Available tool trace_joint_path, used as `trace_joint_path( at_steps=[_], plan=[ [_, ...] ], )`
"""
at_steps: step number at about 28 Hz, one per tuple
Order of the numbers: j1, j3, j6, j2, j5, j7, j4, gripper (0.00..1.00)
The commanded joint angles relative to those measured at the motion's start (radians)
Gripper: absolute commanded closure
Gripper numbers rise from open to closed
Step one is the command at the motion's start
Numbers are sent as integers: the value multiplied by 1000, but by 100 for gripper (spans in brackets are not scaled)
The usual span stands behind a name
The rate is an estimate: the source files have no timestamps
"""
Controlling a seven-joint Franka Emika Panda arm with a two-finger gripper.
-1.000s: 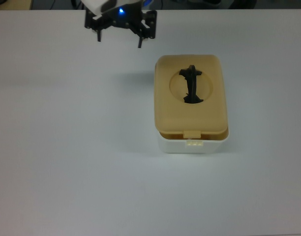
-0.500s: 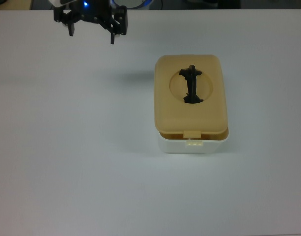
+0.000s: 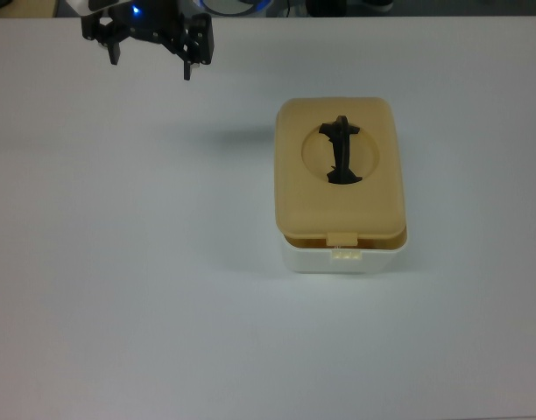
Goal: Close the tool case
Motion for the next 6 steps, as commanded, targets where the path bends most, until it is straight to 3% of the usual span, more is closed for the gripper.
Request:
trace_joint_path(
  at_steps=[1, 6],
  plan=[
    [6, -13, -13, -9, 20, -27, -4, 0],
    [6, -15, -13, -9, 20, -22, -3, 0]
  ],
)
